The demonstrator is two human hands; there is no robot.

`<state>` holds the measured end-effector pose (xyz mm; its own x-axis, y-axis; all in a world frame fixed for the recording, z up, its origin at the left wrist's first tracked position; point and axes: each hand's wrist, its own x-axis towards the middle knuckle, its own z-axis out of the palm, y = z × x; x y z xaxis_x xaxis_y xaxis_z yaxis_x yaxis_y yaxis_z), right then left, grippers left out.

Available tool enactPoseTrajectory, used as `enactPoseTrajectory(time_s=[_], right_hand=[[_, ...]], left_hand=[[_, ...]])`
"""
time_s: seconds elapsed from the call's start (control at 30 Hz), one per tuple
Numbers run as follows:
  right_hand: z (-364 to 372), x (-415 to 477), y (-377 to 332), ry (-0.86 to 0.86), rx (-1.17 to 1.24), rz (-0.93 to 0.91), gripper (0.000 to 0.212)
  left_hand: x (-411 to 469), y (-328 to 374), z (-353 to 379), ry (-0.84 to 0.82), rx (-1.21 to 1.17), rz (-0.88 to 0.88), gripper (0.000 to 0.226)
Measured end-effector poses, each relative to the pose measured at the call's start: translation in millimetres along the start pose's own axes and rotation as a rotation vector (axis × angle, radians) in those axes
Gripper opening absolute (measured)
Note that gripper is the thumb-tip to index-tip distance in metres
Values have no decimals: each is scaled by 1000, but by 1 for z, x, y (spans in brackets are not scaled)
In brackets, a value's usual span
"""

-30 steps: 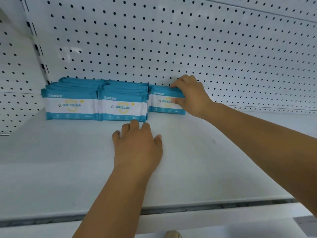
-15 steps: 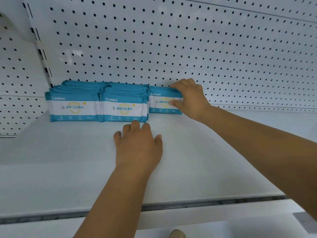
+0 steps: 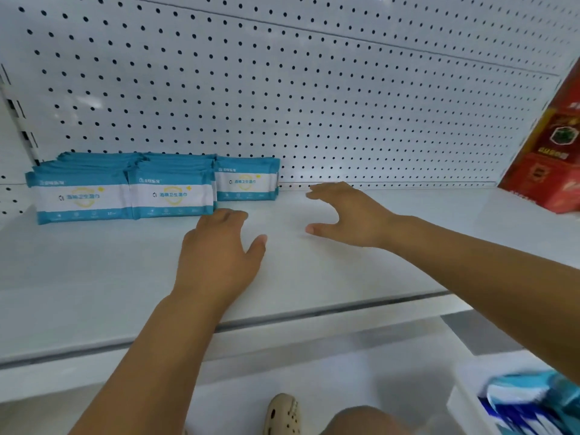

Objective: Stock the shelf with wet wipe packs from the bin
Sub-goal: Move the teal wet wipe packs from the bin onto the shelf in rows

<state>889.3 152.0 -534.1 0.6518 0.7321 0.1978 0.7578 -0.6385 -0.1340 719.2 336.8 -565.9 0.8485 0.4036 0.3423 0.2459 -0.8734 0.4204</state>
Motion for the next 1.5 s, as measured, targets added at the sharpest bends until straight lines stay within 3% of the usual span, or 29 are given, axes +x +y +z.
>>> enactPoseTrajectory(time_s=[0.3,0.57,0.73,0.9,1.1,1.37,1.5], right_hand=[[-44,-112,60,84,-7,132,70],[-72,-237,120,195,128,441,60],[-61,-314,155,168,121,637,57],[-31,-369,189,86,159,793,57],[30,-390,209,-63,156,863,37],[88,-369,246,-179,82,811,54],[104,-370,256,-191,34,789,62]], left_hand=[[-24,105,16,-44,-99,348,58],[-51,209,51,-135,-233,529,61],[-85,255,101,-264,-314,589,54],[-112,262,164,-407,-269,628,54],[-127,246,228,-576,-124,576,58],[-122,239,259,-719,-118,507,69],[-128,237,267,-734,-47,568,76]])
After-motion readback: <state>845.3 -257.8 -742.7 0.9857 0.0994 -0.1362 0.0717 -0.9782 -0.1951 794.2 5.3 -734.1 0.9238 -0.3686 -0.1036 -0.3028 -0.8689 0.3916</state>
